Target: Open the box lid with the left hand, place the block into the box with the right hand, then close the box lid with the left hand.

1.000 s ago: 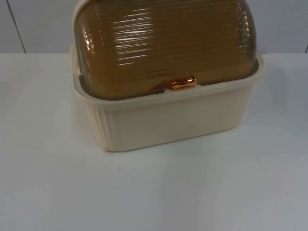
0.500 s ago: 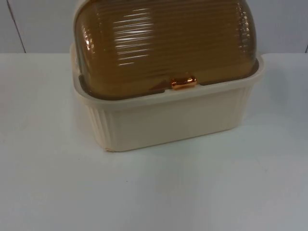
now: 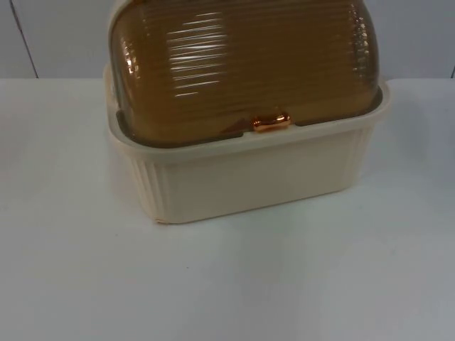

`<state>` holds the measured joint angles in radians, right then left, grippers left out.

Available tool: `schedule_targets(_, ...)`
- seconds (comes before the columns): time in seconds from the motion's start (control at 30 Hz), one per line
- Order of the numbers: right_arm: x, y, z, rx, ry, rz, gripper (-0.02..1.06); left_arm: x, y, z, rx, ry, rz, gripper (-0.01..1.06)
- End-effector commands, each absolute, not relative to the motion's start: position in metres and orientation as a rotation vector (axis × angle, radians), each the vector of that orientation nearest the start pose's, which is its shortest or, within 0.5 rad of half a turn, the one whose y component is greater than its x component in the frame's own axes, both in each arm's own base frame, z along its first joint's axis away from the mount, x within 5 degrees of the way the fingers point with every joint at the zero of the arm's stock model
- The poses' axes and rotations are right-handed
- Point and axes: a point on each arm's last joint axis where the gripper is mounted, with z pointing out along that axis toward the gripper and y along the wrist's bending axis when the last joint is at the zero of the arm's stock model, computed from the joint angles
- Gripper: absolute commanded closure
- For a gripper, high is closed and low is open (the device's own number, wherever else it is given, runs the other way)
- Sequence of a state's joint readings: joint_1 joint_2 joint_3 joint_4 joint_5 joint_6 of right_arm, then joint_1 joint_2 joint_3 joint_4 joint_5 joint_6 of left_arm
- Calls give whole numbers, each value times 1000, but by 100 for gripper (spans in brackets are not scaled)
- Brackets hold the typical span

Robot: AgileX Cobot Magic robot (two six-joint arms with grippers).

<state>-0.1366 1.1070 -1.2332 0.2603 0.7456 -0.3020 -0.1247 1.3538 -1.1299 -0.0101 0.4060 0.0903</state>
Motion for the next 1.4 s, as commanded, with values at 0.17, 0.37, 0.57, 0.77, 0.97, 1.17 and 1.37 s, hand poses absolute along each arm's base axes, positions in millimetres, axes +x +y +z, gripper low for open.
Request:
schedule_targets(0.17,224,-15,426,-74,2072,39,-1,303,-38,354,223,2061,-18,105)
schedule_targets(0.37,224,-15,426,-74,2072,39,-1,306,-38,350,242,2068,5,105)
schedule_targets(0.57,224,-15,426,-74,2072,39,-1,312,-39,340,188,2112,-38,96)
schedule_targets(0.77,223,-14,425,-75,2078,41,-1,311,-40,340,102,2129,-94,2)
schedule_targets(0.97,223,-15,425,-74,2076,40,-1,300,-38,353,97,2098,-98,4)
schedule_targets(1.17,223,-14,425,-75,2078,41,-1,289,-37,371,93,2018,-103,4)
schedule_targets(1.37,225,-15,427,-68,2048,32,-1,284,-37,377,82,1989,-118,4)
